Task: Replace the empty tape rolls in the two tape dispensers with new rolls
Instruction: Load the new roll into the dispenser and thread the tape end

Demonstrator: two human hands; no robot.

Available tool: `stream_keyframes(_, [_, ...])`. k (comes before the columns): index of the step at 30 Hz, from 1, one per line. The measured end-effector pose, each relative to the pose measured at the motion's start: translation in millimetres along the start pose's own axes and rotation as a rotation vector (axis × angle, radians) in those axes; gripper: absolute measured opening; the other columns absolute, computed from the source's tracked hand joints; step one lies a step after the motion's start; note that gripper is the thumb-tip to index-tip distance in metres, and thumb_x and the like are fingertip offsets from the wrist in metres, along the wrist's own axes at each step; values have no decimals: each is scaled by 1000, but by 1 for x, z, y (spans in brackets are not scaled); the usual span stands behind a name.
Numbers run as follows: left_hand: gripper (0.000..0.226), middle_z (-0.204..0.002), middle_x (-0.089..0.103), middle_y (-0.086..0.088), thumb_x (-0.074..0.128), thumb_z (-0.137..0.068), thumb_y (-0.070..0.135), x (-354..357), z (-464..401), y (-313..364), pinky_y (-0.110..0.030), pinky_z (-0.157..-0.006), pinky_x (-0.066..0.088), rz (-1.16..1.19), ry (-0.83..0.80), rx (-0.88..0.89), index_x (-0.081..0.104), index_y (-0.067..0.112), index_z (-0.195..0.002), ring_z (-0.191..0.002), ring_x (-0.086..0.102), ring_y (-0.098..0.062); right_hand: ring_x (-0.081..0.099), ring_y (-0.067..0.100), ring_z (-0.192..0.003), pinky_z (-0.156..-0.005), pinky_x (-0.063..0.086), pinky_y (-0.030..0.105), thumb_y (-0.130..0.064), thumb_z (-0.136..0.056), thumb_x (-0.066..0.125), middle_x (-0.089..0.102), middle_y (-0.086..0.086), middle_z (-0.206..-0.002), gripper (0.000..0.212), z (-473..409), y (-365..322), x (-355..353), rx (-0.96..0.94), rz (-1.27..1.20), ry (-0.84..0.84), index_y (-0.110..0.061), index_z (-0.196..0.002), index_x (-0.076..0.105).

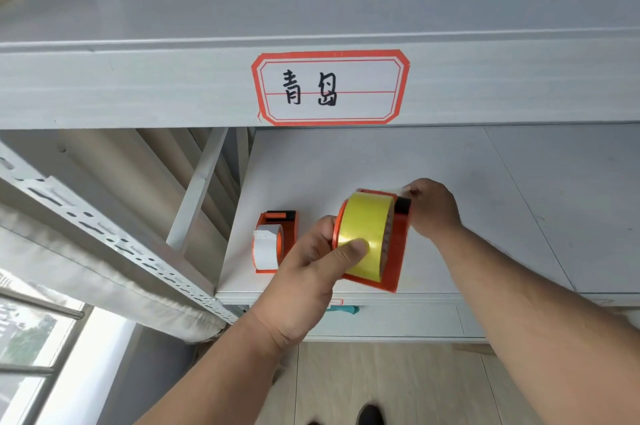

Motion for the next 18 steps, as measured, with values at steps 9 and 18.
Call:
stream_keyframes(9, [36, -113, 74, -22, 65, -101, 27, -22, -26, 0, -47, -105, 55, -59, 84, 57, 59, -1, -122, -107, 71, -33, 73, 16, -68, -62, 57, 28, -12, -95, 68, 78, 7, -76, 10, 112, -27, 61, 228, -656, -405, -5, -93, 75])
stream_keyframes(18, [42, -125, 70, -23, 63, -97, 28, -32, -29, -24, -37, -103, 57, -115, 92, 48, 59, 0, -128, -120, 66, -38, 73, 21, -81, -75, 59, 32, -8, -97, 72, 75, 7, -82, 16, 145, -34, 71, 429, -1049, -610, -9, -112, 76])
Point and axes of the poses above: each hand's wrist, its own z-axis away from the middle knuckle, its own x-axis out of the palm, y = z × x, the point moved 8 cm from there along -z, towards the middle knuckle
